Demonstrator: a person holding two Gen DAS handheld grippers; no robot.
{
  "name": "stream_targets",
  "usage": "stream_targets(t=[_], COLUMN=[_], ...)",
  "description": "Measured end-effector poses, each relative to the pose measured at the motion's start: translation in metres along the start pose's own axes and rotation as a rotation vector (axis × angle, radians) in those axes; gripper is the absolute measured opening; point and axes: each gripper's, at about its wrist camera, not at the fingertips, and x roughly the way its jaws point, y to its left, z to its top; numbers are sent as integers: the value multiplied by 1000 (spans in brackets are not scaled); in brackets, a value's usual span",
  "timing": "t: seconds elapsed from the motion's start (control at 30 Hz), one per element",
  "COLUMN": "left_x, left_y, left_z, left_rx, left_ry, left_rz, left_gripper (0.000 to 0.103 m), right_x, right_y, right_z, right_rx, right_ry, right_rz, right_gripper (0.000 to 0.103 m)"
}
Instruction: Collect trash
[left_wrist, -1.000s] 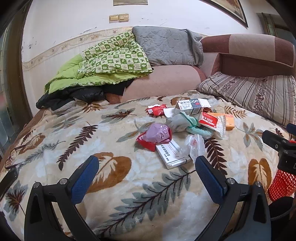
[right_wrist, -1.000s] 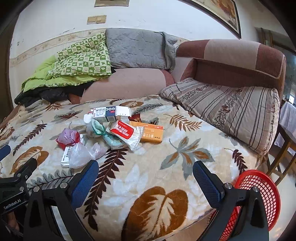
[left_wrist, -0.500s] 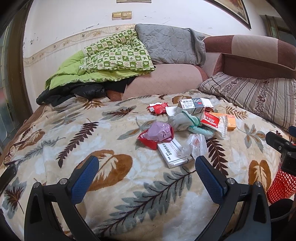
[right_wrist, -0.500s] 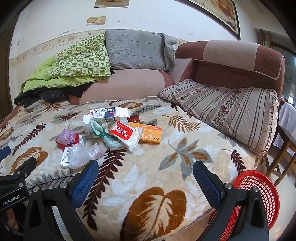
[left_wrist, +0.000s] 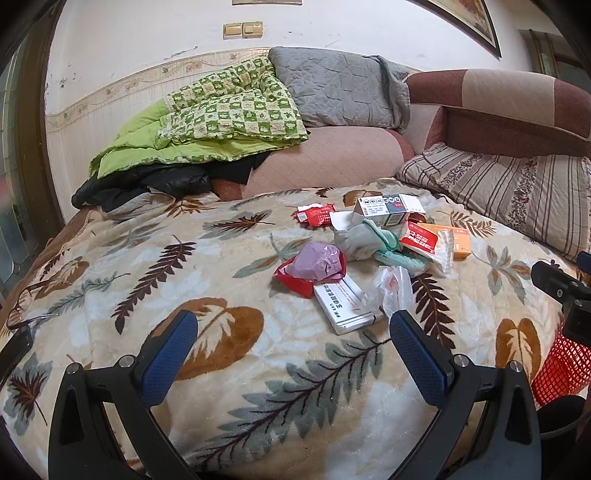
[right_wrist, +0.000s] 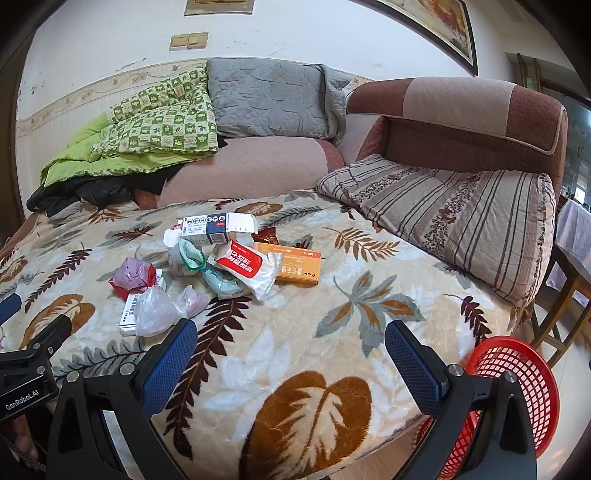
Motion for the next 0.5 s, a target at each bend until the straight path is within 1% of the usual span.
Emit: stream_targets(t=[0.33,0.5], left_x=[0,3], left_y=[0,1], left_z=[0,-4], left_rx=[1,-3], left_ry=[1,15], left_rz=[1,-9], left_gripper=[103,103], right_x=[0,0], right_y=[-1,-2], right_z=[0,1], right_rx=[4,8], right_ry=[1,4], right_rz=[1,4], right_gripper=[103,103])
